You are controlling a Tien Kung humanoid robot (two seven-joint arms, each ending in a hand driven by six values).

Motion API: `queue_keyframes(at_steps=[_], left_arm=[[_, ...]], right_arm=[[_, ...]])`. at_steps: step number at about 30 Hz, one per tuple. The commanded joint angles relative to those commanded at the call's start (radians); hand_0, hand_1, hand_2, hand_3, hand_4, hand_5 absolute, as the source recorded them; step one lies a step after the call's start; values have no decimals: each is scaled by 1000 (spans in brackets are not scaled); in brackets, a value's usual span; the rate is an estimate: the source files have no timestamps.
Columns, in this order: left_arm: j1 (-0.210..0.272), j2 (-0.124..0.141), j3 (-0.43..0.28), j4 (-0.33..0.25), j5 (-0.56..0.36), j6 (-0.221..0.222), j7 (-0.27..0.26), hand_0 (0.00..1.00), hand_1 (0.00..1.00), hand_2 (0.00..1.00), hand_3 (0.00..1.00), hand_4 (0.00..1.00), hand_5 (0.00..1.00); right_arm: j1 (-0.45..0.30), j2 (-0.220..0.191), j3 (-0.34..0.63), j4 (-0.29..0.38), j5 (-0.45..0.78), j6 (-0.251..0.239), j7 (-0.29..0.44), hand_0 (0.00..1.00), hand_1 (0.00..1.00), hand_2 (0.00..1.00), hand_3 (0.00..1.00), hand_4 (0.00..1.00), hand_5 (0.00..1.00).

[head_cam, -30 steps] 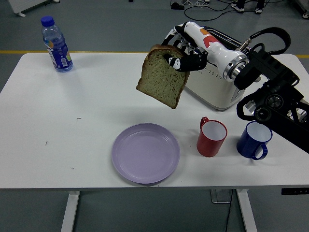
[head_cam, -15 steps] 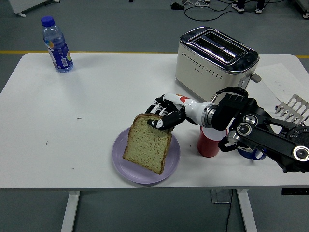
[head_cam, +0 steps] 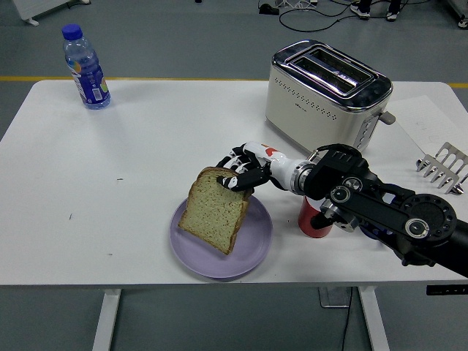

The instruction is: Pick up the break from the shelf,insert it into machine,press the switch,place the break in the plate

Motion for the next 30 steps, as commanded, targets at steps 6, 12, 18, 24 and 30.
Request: queue_keyframes(at_steps=[6,12,18,24,30], left_arm=[[0,0,0,0,1,-1,1,624,448,446,507,256,818],[-1,0,3,0,-1,-1,1,624,448,445,507,256,818],[-2,1,10,0,-5,-2,1,624,448,446,507,258,818],[-2,2,11,0,-5,-2,1,624,447,445,507,257,817],[-1,2,8,0,5,-4,4,624,448,445,507,258,816]], right_arm=[[-12,9,-6,-12,-22,12,22,403,442,498,527,365,2],[-16,11,-7,-21,-60,38,35,491,513,542,543,346,12],[-14,14,-7,-39,-166,33,85,528,549,558,544,500,228],[-12,11,2,-59,-308,63,104,624,611,600,555,532,271],[-4,14,11,-74,-420,123,95,742,695,682,587,584,349]])
